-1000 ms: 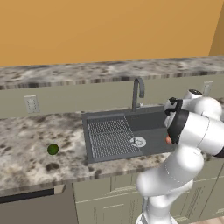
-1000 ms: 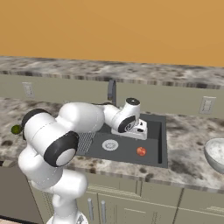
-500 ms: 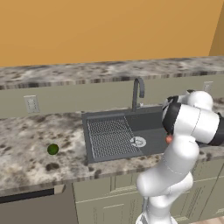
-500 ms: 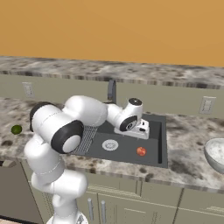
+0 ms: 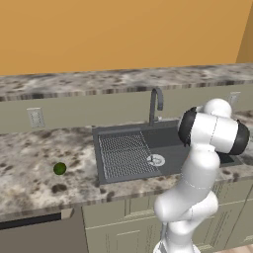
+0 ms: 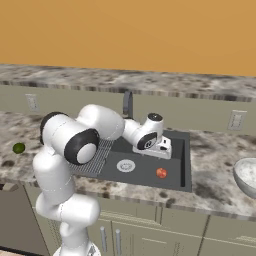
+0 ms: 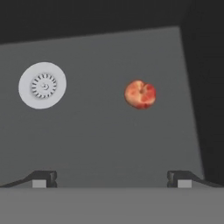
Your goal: Remove the lime and peach from the sink. Then move the bowl and cup from the counter to the sink for washing.
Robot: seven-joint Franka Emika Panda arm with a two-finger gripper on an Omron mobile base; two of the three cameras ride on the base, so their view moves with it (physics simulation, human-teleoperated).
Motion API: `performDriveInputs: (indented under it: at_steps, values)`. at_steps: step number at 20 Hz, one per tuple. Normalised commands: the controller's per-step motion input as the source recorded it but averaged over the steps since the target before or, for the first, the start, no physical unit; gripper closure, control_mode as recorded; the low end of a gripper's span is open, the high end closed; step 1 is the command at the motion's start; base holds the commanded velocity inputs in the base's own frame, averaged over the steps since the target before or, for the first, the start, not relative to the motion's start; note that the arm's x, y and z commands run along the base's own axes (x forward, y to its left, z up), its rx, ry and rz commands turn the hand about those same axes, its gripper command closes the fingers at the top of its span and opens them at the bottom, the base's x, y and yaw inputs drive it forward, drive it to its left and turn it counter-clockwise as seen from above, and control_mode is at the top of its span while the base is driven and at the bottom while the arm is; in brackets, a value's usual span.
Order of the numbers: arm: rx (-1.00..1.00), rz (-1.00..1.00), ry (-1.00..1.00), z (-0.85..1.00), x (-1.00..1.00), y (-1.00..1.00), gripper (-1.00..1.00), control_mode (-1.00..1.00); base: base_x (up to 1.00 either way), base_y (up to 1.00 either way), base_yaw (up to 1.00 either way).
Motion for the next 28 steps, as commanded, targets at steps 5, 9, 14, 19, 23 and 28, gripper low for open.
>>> performDriveInputs:
  at_steps: [5, 9, 14, 19, 23, 28]
  values:
    - [-0.09, 0.0, 0.0, -0.13, 0.16, -0.11, -1.0, -1.0, 0.0, 0.0, 0.0]
    - [-0.02, 0.0, 0.0, -0.12, 0.14, -0.04, -1.0, -1.0, 0.0, 0.0, 0.0]
    - [0.0, 0.0, 0.0, -0.11, 0.15, -0.01, -1.0, -1.0, 0.0, 0.0, 0.0]
    - [-0.01, 0.0, 0.0, -0.13, 0.18, -0.08, -1.0, -1.0, 0.0, 0.0, 0.0]
    - [-0.02, 0.0, 0.0, -0.12, 0.18, -0.11, -1.0, -1.0, 0.0, 0.0, 0.0]
    - [0.0, 0.0, 0.0, -0.11, 0.14, -0.11, -1.0, -1.0, 0.0, 0.0, 0.0]
